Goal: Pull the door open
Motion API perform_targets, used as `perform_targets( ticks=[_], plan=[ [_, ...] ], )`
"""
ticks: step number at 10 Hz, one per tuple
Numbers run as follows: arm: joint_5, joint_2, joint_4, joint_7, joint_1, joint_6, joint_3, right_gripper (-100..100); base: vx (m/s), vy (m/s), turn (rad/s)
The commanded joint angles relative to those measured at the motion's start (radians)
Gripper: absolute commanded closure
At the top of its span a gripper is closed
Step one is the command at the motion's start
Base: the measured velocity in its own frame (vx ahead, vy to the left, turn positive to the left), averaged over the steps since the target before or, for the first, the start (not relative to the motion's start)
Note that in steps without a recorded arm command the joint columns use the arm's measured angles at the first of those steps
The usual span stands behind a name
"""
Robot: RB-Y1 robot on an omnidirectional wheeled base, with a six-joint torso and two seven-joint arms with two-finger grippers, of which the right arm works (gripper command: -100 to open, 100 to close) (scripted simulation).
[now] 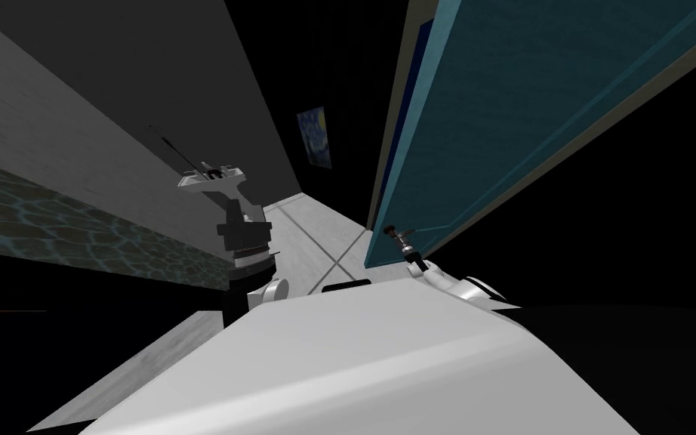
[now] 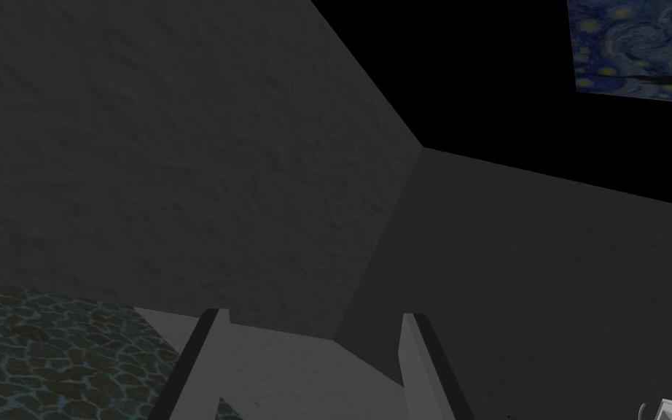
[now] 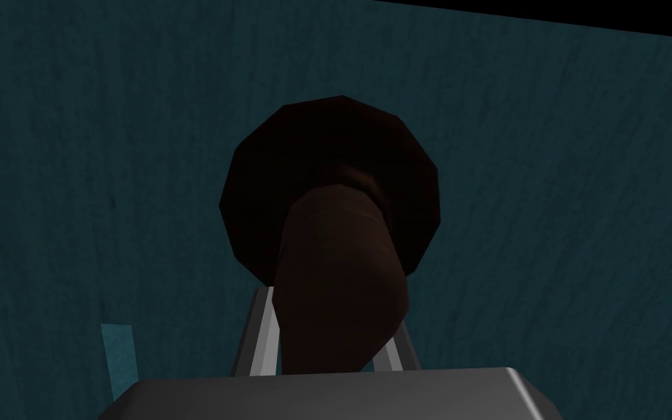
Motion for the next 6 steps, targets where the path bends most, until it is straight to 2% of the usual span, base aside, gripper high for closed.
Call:
perform_targets(
  ticks=[1,4,5,6],
  plan=[
    [0.002,0.01,-0.009,0.011,-0.009,0.025,-0.007,100,-0.164,-0.091,0.143],
    [0.004,0.026,-0.014,0.025,-0.03,0.059,-0.019,100,-0.161,-0.096,0.105],
    [0.004,0.025,-0.009,0.02,-0.028,0.05,-0.015,100,-0.061,-0.048,0.046],
    [0.003,0.006,-0.008,0.0,-0.009,0.022,0.005,100,-0.153,-0.041,0.186]
  ],
)
